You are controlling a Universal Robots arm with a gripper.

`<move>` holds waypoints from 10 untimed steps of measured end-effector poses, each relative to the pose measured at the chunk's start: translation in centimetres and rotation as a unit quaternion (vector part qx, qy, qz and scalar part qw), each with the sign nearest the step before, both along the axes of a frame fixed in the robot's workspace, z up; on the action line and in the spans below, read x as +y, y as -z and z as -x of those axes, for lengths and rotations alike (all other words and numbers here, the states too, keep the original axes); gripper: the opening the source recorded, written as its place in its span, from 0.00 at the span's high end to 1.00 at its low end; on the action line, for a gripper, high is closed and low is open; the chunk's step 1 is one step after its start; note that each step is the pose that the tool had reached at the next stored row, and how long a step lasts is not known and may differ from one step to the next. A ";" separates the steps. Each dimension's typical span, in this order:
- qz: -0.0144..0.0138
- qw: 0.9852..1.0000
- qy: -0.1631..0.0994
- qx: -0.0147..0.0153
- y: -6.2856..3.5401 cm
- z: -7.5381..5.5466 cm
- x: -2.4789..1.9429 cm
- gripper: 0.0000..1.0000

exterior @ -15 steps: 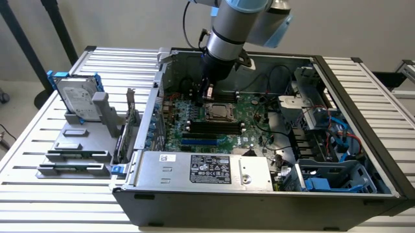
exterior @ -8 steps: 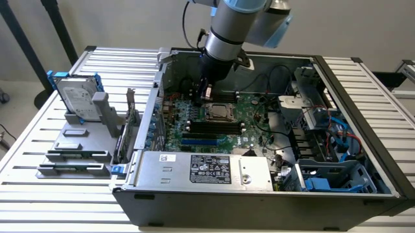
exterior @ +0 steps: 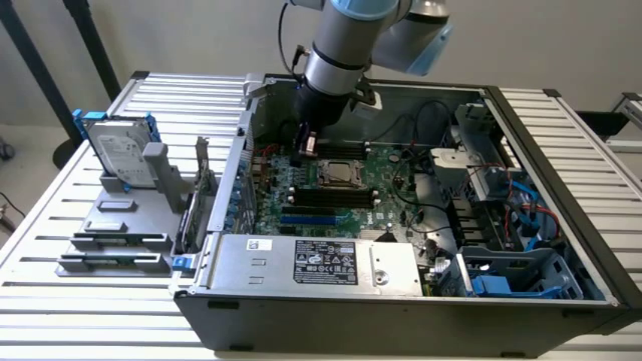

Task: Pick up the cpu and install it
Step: 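Install the first cpu locking lever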

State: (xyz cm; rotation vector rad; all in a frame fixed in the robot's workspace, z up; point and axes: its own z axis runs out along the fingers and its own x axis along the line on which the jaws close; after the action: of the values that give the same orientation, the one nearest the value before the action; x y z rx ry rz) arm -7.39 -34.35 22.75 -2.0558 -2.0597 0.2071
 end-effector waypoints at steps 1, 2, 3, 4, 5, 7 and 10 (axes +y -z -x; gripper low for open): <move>-0.001 1.000 0.001 0.000 -0.02 0.2 0.00 0.89; -0.002 1.000 0.003 0.000 -0.04 0.3 0.00 0.89; -0.003 1.000 0.005 0.000 -0.07 0.4 0.00 0.89; -0.004 1.000 0.007 0.000 -0.09 0.5 0.00 0.89; -0.006 1.000 0.010 0.000 -0.11 0.7 0.00 0.89; -0.009 1.000 0.016 0.000 -0.17 0.8 0.00 0.89; -0.013 1.000 0.028 0.000 -0.28 1.0 0.00 0.89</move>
State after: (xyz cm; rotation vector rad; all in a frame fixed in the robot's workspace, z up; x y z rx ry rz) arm -8.35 -34.35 23.03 -2.0952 -1.9904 0.1693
